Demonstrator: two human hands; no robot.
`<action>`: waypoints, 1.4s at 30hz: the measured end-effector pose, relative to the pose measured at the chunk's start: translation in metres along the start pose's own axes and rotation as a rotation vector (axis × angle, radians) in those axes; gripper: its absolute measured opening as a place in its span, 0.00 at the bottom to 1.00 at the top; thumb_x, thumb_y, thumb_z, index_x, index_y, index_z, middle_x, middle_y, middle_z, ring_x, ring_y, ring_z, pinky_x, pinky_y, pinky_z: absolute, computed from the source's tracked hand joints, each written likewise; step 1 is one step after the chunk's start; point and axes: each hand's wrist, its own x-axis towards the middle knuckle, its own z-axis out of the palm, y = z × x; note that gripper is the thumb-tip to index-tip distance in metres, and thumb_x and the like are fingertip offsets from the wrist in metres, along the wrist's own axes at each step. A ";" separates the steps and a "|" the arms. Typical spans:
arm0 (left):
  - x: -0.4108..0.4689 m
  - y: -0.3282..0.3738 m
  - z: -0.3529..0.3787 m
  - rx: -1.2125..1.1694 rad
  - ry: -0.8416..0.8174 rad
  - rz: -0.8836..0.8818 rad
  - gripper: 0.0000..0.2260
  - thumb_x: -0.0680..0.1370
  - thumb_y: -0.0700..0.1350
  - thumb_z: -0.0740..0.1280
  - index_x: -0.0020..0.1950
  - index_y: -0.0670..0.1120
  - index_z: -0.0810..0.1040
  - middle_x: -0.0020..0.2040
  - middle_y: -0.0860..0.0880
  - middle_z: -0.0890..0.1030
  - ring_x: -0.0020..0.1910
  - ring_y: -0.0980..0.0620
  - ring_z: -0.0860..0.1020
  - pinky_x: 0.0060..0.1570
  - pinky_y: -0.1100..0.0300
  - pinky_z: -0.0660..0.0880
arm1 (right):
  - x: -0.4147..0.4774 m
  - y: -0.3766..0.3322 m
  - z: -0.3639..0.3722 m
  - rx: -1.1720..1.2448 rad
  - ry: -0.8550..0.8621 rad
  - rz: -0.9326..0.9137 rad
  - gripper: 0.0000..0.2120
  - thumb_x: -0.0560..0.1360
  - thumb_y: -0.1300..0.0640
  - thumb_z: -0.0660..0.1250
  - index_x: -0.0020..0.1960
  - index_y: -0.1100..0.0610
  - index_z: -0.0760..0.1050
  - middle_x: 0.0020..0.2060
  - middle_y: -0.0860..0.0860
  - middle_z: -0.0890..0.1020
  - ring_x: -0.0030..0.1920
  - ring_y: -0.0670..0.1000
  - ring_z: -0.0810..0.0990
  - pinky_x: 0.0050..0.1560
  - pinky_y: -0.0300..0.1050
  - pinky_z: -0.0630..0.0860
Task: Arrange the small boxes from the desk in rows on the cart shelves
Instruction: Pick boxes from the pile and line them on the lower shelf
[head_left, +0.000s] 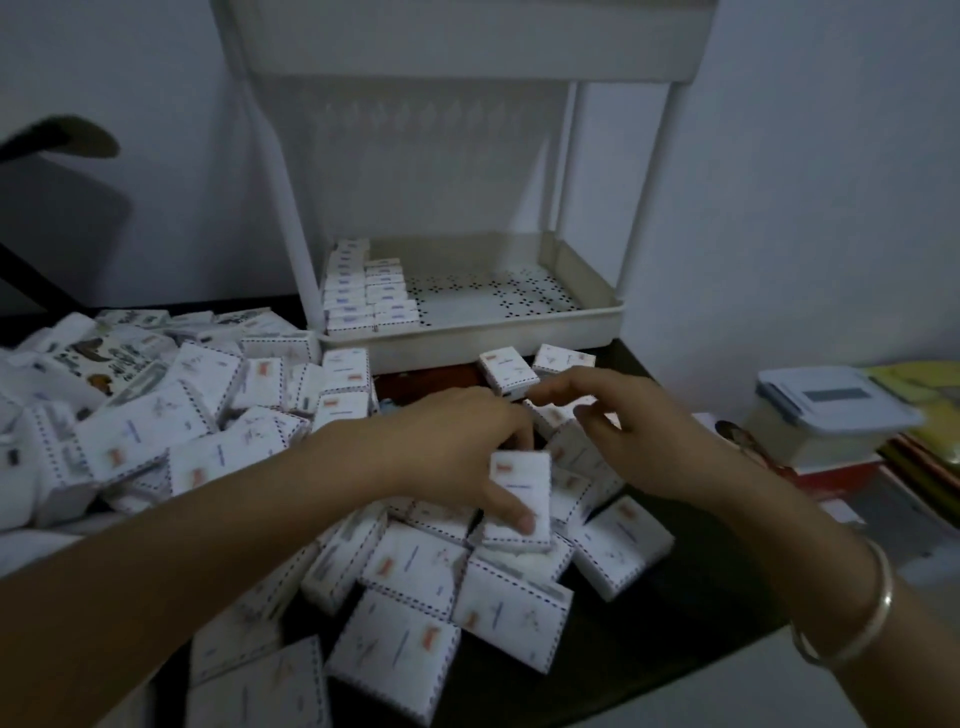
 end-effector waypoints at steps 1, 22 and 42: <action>0.000 -0.002 0.000 0.005 0.021 -0.047 0.25 0.66 0.64 0.74 0.56 0.53 0.74 0.48 0.56 0.76 0.48 0.55 0.73 0.50 0.51 0.75 | -0.004 0.000 0.001 -0.007 0.013 0.005 0.22 0.79 0.66 0.59 0.59 0.38 0.72 0.56 0.32 0.73 0.55 0.27 0.70 0.51 0.22 0.69; 0.005 -0.056 -0.001 -0.423 0.364 -0.204 0.21 0.73 0.41 0.71 0.62 0.60 0.74 0.51 0.59 0.79 0.44 0.57 0.79 0.37 0.64 0.75 | -0.002 -0.003 0.041 -0.543 -0.075 0.038 0.33 0.72 0.31 0.59 0.72 0.45 0.65 0.58 0.44 0.74 0.55 0.46 0.62 0.55 0.42 0.62; 0.062 -0.159 -0.115 -0.355 0.697 -0.434 0.12 0.73 0.39 0.69 0.53 0.52 0.75 0.52 0.50 0.78 0.46 0.53 0.77 0.41 0.61 0.76 | 0.129 0.005 0.015 0.245 0.317 0.003 0.26 0.70 0.54 0.75 0.64 0.45 0.68 0.59 0.47 0.72 0.56 0.48 0.75 0.49 0.53 0.80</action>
